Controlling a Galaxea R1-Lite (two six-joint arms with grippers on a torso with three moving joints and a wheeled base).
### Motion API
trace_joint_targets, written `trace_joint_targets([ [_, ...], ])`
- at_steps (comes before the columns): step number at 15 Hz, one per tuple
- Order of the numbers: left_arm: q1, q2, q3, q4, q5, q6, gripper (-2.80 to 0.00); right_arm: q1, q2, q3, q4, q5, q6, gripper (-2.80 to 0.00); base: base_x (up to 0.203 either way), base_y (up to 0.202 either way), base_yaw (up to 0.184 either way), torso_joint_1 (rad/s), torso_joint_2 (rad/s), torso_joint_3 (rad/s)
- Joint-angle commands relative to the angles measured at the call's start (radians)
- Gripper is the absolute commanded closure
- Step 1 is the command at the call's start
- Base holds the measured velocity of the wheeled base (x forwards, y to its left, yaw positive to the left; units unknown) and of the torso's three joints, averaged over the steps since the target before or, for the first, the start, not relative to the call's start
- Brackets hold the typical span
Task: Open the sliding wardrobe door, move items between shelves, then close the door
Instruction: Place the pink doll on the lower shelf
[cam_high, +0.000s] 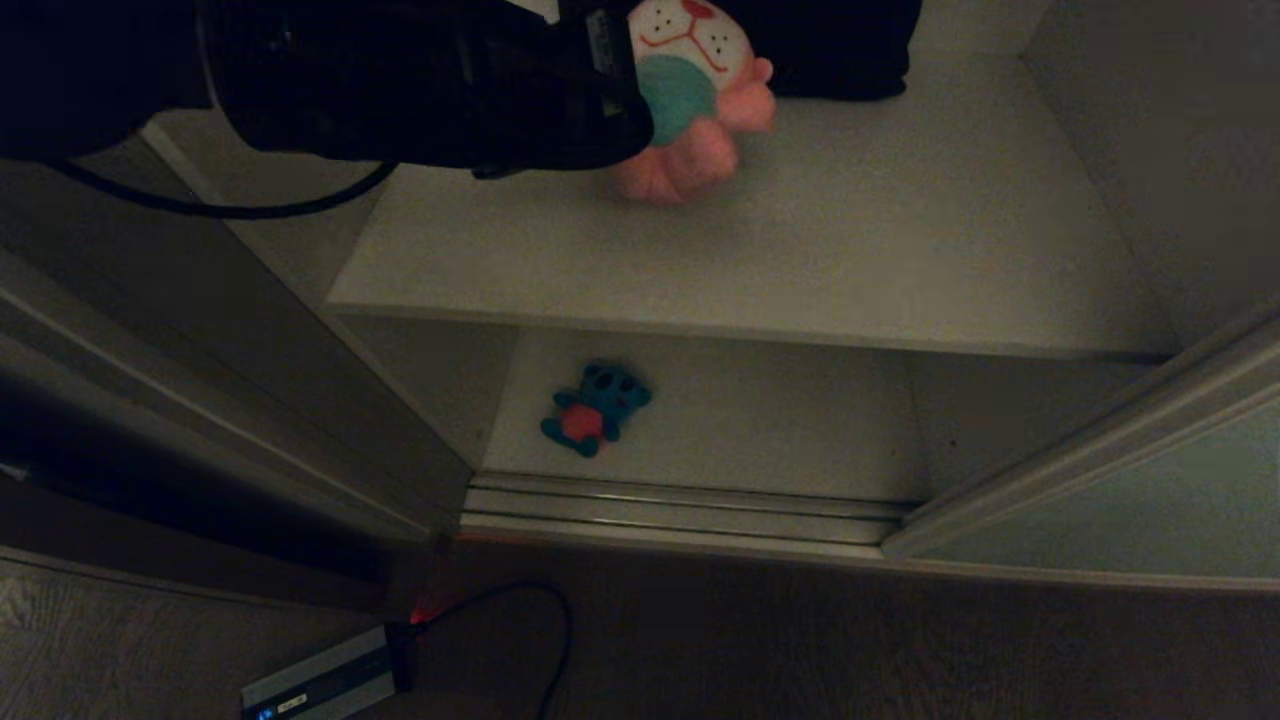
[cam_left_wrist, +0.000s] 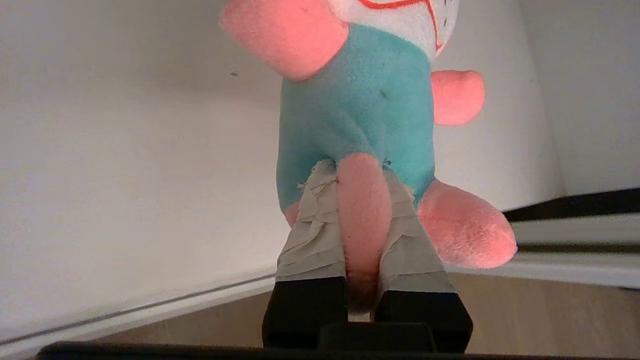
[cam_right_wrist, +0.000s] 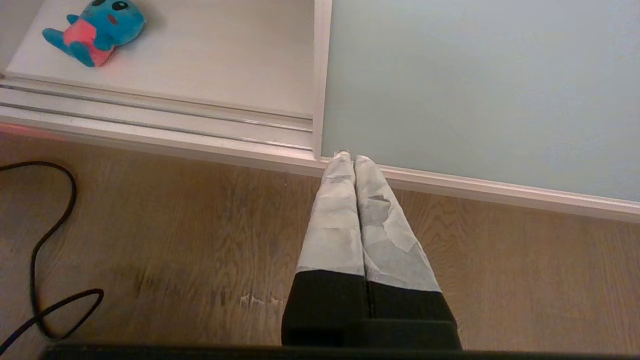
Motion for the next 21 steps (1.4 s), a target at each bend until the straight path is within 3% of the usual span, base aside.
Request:
trace_joint_targets([
  [1,0.008,-0.057,0.004,0.033,0.009,-0.001,0.0,0.0,0.0,0.003,0.0,0.0,-0.001,0.0,0.0,0.0,0.0,0.0,0.0,0.0],
  [4,0.011,-0.08,0.022,0.051,0.083,-0.002,0.0,0.001,0.0,0.003,0.0,0.0,-0.001,0.0,0.0,0.0,0.0,0.0,0.0,0.0],
  [9,0.013,-0.131,0.041,0.104,0.091,0.014,0.0,0.0,0.0,0.004,0.0,0.0,-0.001,0.0,0.0,0.0,0.0,0.0,0.0,0.0],
  [18,0.028,-0.133,0.03,0.101,0.095,0.052,0.0,0.001,0.0,0.003,0.0,0.0,-0.001,0.0,-0.184,0.0,0.0,0.004,0.0,0.001],
  [21,0.028,-0.154,0.044,0.104,0.119,0.059,0.0,0.001,0.0,0.004,0.0,0.0,-0.001,0.0,-0.02,0.0,0.0,-0.001,0.0,0.001],
])
